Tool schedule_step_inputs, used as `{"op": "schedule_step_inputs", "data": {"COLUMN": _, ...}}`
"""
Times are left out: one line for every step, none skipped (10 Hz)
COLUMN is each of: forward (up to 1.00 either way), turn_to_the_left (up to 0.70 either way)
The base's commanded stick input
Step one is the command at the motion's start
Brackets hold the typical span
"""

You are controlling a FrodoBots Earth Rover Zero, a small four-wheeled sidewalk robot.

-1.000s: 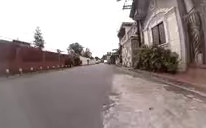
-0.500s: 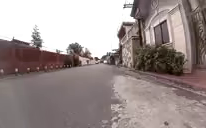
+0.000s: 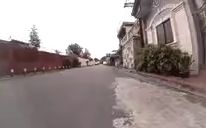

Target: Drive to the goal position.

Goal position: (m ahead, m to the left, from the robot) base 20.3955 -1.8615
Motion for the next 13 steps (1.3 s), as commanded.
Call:
{"op": "schedule_step_inputs", "data": {"forward": 0.7, "turn_to_the_left": 0.0}}
{"op": "schedule_step_inputs", "data": {"forward": 0.7, "turn_to_the_left": 0.0}}
{"op": "schedule_step_inputs", "data": {"forward": 0.7, "turn_to_the_left": 0.0}}
{"op": "schedule_step_inputs", "data": {"forward": 0.7, "turn_to_the_left": 0.0}}
{"op": "schedule_step_inputs", "data": {"forward": 0.7, "turn_to_the_left": 0.0}}
{"op": "schedule_step_inputs", "data": {"forward": 0.7, "turn_to_the_left": 0.0}}
{"op": "schedule_step_inputs", "data": {"forward": 0.7, "turn_to_the_left": 0.0}}
{"op": "schedule_step_inputs", "data": {"forward": 0.7, "turn_to_the_left": 0.0}}
{"op": "schedule_step_inputs", "data": {"forward": 0.7, "turn_to_the_left": 0.0}}
{"op": "schedule_step_inputs", "data": {"forward": 0.7, "turn_to_the_left": 0.0}}
{"op": "schedule_step_inputs", "data": {"forward": 0.7, "turn_to_the_left": 0.0}}
{"op": "schedule_step_inputs", "data": {"forward": 0.7, "turn_to_the_left": 0.0}}
{"op": "schedule_step_inputs", "data": {"forward": 0.7, "turn_to_the_left": 0.0}}
